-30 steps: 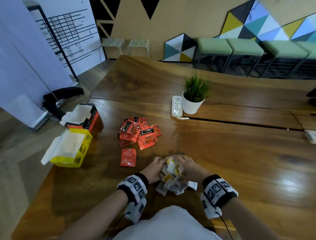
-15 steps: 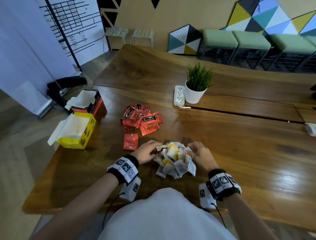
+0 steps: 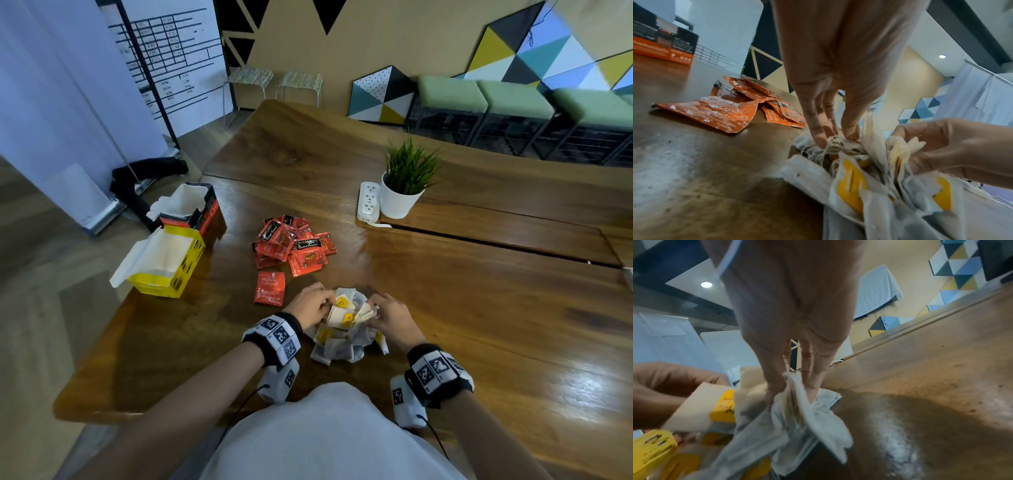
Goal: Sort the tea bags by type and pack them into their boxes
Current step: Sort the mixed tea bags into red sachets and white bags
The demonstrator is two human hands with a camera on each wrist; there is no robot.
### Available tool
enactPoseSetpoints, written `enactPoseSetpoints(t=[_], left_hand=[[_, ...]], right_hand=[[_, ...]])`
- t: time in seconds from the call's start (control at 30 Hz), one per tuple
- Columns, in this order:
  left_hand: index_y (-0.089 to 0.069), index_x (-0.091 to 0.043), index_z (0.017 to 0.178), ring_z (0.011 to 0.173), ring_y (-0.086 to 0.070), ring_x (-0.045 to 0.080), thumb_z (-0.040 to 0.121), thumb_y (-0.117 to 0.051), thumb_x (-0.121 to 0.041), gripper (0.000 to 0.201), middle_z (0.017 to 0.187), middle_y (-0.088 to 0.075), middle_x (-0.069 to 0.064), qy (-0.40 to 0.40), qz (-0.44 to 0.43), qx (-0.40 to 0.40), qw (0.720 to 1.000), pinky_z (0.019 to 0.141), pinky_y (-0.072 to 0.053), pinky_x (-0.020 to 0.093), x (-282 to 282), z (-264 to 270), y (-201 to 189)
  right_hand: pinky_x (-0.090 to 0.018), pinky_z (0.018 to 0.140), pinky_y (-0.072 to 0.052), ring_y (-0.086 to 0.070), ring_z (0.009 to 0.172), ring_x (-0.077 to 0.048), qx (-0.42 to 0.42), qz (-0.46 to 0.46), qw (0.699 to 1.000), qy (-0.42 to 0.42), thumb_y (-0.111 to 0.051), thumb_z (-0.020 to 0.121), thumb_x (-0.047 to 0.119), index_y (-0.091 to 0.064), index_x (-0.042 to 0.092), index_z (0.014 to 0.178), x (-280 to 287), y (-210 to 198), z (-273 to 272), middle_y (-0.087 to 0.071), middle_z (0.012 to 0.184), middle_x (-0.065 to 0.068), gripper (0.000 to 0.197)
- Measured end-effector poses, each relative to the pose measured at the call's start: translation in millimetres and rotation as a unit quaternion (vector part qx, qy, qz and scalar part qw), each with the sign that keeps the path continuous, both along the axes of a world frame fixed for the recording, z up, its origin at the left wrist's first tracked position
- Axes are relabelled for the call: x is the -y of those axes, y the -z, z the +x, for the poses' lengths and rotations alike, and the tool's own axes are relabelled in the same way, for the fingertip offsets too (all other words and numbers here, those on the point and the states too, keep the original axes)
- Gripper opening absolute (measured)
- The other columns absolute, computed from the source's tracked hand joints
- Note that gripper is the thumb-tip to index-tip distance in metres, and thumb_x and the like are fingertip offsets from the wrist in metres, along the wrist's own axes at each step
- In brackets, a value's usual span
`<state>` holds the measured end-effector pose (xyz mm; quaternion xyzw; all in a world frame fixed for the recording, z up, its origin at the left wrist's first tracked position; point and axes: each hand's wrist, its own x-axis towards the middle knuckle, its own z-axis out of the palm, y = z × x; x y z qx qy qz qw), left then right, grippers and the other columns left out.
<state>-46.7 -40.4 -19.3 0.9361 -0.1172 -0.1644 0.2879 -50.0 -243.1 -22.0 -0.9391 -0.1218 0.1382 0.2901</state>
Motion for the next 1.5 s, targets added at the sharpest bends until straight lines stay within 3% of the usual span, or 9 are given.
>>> enactPoseSetpoints(t=[0.17, 0.43, 0.63, 0.83, 0.97, 1.07, 1.2, 1.33, 1.5], left_hand=[[-0.064, -0.012, 0.099, 0.104, -0.057, 0.02, 0.088, -0.055, -0.003, 0.017, 0.111, -0.055, 0.008, -0.044, -0.04, 0.008, 0.998, 0.087, -0.045, 0.025, -11, 5, -2], [-0.062, -0.01, 0.114, 0.114, -0.054, 0.017, 0.094, -0.044, -0.005, 0.027, 0.121, -0.059, 0.006, -0.046, -0.153, -0.029, 0.987, 0.091, -0.039, 0.018, -5, 9, -27], [-0.053, -0.008, 0.121, 0.111, -0.058, 0.02, 0.091, -0.057, -0.024, 0.035, 0.121, -0.059, 0.009, -0.06, -0.305, -0.162, 0.937, 0.091, -0.051, 0.035, 7, 11, -51], [-0.053, -0.001, 0.118, 0.079, -0.063, 0.016, 0.089, -0.058, -0.004, 0.03, 0.095, -0.063, 0.006, -0.112, -0.363, -0.168, 0.91, 0.073, -0.055, 0.025, 11, 14, -53], [-0.052, 0.001, 0.122, 0.079, -0.063, 0.014, 0.09, -0.056, -0.004, 0.033, 0.096, -0.063, 0.006, -0.125, -0.357, -0.18, 0.908, 0.068, -0.055, 0.021, 4, 16, -49], [-0.051, -0.001, 0.123, 0.09, -0.061, 0.017, 0.091, -0.054, -0.005, 0.032, 0.104, -0.06, 0.007, -0.119, -0.331, -0.187, 0.917, 0.071, -0.056, 0.022, 0, 15, -49], [-0.053, -0.002, 0.121, 0.104, -0.058, 0.019, 0.087, -0.061, -0.007, 0.035, 0.111, -0.06, 0.009, -0.083, -0.295, -0.178, 0.935, 0.08, -0.054, 0.032, 1, 14, -50], [-0.056, -0.005, 0.115, 0.09, -0.059, 0.012, 0.082, -0.067, -0.004, 0.035, 0.097, -0.061, 0.003, -0.067, -0.283, -0.16, 0.943, 0.066, -0.052, 0.012, -5, 14, -51], [-0.062, -0.011, 0.091, 0.081, -0.06, 0.012, 0.084, -0.063, -0.004, 0.009, 0.09, -0.061, 0.004, -0.102, -0.285, -0.126, 0.945, 0.07, -0.054, 0.019, -16, 19, -47]], right_hand=[[-0.027, 0.074, -0.048, -0.065, 0.086, -0.022, 0.0, 0.078, 0.995, 0.064, -0.068, 0.076, 0.002, -0.06, 0.022, 0.081, -2, -5, 11, -0.066, 0.095, -0.006, 0.023], [-0.038, 0.083, -0.047, -0.062, 0.089, -0.018, -0.055, 0.23, 0.965, 0.115, -0.073, 0.078, 0.015, -0.059, 0.024, 0.072, -3, -22, 19, -0.068, 0.093, -0.007, 0.017], [-0.037, 0.073, -0.046, -0.052, 0.071, -0.02, -0.079, 0.381, 0.908, 0.158, -0.068, 0.083, 0.013, -0.053, 0.008, 0.071, -11, -46, 25, -0.054, 0.07, -0.007, 0.02], [-0.036, 0.066, -0.044, -0.053, 0.068, -0.019, -0.117, 0.393, 0.897, 0.165, -0.066, 0.085, 0.028, -0.054, 0.018, 0.074, -16, -51, 28, -0.06, 0.075, -0.004, 0.019], [-0.037, 0.084, -0.048, -0.06, 0.088, -0.018, -0.148, 0.363, 0.91, 0.137, -0.069, 0.08, 0.033, -0.056, 0.01, 0.106, -15, -51, 26, -0.063, 0.093, -0.007, 0.037], [-0.026, 0.079, -0.049, -0.062, 0.088, -0.017, -0.144, 0.36, 0.914, 0.121, -0.072, 0.079, 0.023, -0.055, 0.01, 0.112, -15, -54, 24, -0.064, 0.093, -0.008, 0.04], [-0.016, 0.068, -0.051, -0.061, 0.08, -0.015, -0.128, 0.339, 0.925, 0.116, -0.073, 0.077, 0.009, -0.058, 0.008, 0.109, -15, -54, 26, -0.064, 0.088, -0.007, 0.035], [-0.029, 0.073, -0.048, -0.06, 0.077, -0.021, -0.117, 0.354, 0.915, 0.153, -0.07, 0.079, 0.006, -0.062, -0.007, 0.095, -9, -55, 28, -0.066, 0.086, -0.015, 0.022], [-0.024, 0.073, -0.048, -0.061, 0.076, -0.014, -0.15, 0.416, 0.876, 0.193, -0.065, 0.083, 0.005, -0.059, 0.01, 0.076, 2, -51, 27, -0.066, 0.083, -0.006, 0.01]])
